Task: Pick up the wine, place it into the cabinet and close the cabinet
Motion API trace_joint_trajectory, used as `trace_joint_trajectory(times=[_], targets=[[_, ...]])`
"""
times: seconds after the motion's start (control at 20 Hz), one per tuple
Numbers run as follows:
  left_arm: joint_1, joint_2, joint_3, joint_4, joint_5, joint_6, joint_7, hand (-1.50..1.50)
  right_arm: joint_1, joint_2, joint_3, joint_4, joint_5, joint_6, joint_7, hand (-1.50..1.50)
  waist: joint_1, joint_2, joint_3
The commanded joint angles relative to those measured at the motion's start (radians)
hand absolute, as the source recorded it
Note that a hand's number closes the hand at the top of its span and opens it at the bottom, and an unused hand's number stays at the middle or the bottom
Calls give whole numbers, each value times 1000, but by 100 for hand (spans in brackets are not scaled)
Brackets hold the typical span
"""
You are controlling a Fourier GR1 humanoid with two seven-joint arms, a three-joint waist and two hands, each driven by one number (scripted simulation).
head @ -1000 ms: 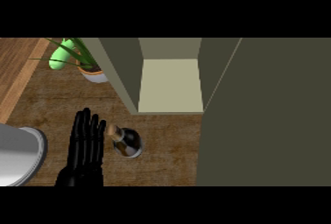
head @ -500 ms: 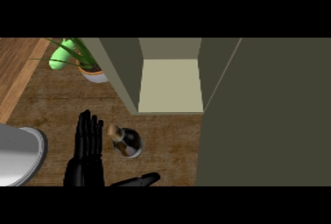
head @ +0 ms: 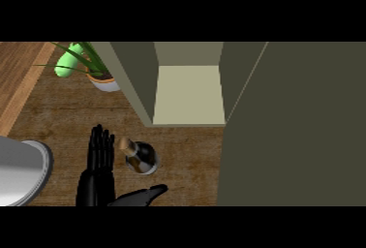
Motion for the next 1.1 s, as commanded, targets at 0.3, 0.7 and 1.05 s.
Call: trace_joint_trajectory(times=[0.3,0.7,1.05], targets=[[-65,-67,114,294,96,-192,-209,-150,47,42,72,-136,25,-11,36,-150,0,1,0],[-21,-65,93,236,62,-186,-179,-150,-30,-24,-106,-161,-137,1,141,-150,4,0,1],[-111,-112,185,483,106,-299,-326,-150,0,29,-40,-137,-65,2,85,-150,-2,1,1]])
